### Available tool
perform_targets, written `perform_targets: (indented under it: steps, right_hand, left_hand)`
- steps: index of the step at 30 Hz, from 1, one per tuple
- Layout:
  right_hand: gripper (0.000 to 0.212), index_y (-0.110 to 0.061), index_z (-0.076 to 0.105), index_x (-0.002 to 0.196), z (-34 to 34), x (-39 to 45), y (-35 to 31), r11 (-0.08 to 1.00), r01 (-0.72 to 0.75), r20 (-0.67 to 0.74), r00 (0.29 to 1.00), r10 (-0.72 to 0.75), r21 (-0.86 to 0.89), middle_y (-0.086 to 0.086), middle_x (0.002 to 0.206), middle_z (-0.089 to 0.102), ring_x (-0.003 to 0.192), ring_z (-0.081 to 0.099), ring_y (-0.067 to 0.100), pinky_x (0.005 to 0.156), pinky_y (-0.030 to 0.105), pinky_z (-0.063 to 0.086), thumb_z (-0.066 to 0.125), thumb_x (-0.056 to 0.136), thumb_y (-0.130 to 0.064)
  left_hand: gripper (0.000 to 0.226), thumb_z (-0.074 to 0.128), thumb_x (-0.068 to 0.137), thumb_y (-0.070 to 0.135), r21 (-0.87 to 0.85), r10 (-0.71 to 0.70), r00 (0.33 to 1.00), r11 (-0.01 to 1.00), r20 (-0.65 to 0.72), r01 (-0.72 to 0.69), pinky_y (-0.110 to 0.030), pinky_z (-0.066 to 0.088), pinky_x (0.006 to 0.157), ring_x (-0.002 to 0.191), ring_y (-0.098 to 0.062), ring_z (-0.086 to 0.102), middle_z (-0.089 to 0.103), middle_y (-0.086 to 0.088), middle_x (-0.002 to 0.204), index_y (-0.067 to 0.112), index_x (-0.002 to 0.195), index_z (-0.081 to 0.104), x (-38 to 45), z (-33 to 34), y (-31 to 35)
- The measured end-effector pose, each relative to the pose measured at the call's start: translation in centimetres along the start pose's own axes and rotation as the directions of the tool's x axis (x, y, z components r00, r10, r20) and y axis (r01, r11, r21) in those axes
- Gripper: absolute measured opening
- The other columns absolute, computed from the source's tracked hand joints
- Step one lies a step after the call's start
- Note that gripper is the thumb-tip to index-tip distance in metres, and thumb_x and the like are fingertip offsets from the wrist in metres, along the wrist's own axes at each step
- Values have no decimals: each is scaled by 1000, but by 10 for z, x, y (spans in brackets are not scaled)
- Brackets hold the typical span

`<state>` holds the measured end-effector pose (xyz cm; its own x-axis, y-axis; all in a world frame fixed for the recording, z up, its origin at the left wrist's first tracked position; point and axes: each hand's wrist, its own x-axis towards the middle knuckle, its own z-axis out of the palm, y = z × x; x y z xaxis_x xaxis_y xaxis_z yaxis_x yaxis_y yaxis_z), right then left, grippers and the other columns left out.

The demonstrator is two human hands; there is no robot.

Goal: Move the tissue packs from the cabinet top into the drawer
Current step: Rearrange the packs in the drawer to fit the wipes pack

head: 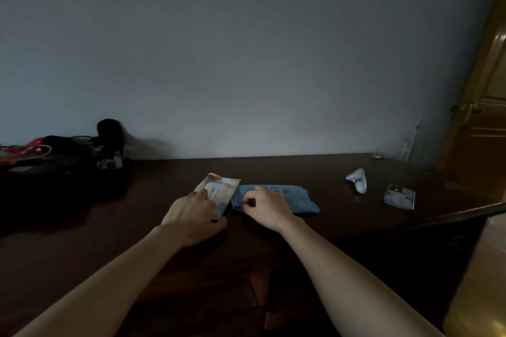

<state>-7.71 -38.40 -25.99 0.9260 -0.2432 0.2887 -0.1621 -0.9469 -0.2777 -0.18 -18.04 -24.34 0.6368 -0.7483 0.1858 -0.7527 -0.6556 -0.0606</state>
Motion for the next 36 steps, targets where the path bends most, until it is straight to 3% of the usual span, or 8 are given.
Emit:
perform_targets:
  steps: [4, 7, 10, 13, 18, 22, 27, 36]
  right_hand:
    - [31, -40, 70, 112, -11, -50, -41, 988, 156, -10, 988, -155, 10, -12, 107, 66, 101, 64, 17, 72, 32, 43, 59, 86, -51]
    - [64, -41, 53, 138, -8, -84, -48, 970, 235, -117, 964, -241, -63, -12, 136, 55, 127, 49, 15, 99, 39, 45, 49, 83, -74]
    - [110, -33, 23, 158, -17, -109, -39, 989, 47, 75, 997, -36, -139, -4, 165, 27, 149, 29, 22, 119, 50, 27, 45, 70, -95]
    - [105, -32, 17, 161, -21, -131, -33, 938, 84, 183, 983, -23, -336, -5, 167, 25, 150, 31, 20, 119, 46, 30, 66, 78, -73]
    - [67, -34, 60, 139, -8, -175, -33, 938, 166, -306, 915, -261, -305, -11, 133, 68, 116, 68, 15, 80, 23, 49, 74, 82, -2]
    - [52, -29, 67, 128, 63, -230, -76, 997, 62, -709, 705, -13, 43, -5, 109, 77, 92, 71, 13, 71, 23, 51, 75, 82, -8]
    - [29, -39, 61, 115, 190, -300, -117, 614, -251, -50, 902, 429, 748, -17, 93, 75, 88, 72, 7, 77, 32, 58, 57, 95, -60]
    - [13, -31, 70, 99, 284, -334, -89, 72, -643, 537, 691, 484, 763, -10, 90, 79, 81, 75, 12, 60, 22, 56, 73, 91, -22]
  left_hand:
    - [72, 34, 80, 80, 86, 47, 963, 996, -265, -25, -32, 49, 69, 92, -18, 62, 62, 0, 107, 21, 108, 65, -77, -1, 2]
    - [82, 36, 75, 87, 97, 8, 876, 994, -483, 44, -41, 52, 78, 97, -23, 60, 64, -3, 104, 16, 105, 65, -113, 5, 4]
    - [118, 32, 59, 103, -37, -108, 956, 994, -272, 101, -52, 37, 110, 136, -29, 41, 45, -7, 145, 22, 144, 44, -119, -3, 2]
    - [113, 50, 70, 90, 94, 14, 999, 995, 33, -17, -49, 28, 117, 147, -28, 27, 29, -4, 160, 25, 158, 21, -128, -5, 2]
    - [53, 64, 92, 32, 75, 285, 884, 958, -370, -278, -37, 59, 85, 132, -16, 54, 56, 8, 144, 32, 144, 53, -182, 4, 7]
    - [54, 61, 93, 1, -226, 89, 730, 920, -678, -322, -44, 43, 112, 142, -21, 45, 52, 0, 150, 18, 144, 55, -245, 70, 37]
    - [61, 63, 92, -9, -535, -146, 829, 820, -539, -203, -59, 30, 116, 147, -23, 37, 44, 0, 157, 15, 147, 50, -313, 176, 77]
    - [42, 51, 104, 36, -908, -582, 811, 303, 66, 291, -48, 44, 111, 141, -7, 40, 34, 15, 156, 64, 135, 46, -362, 284, 61]
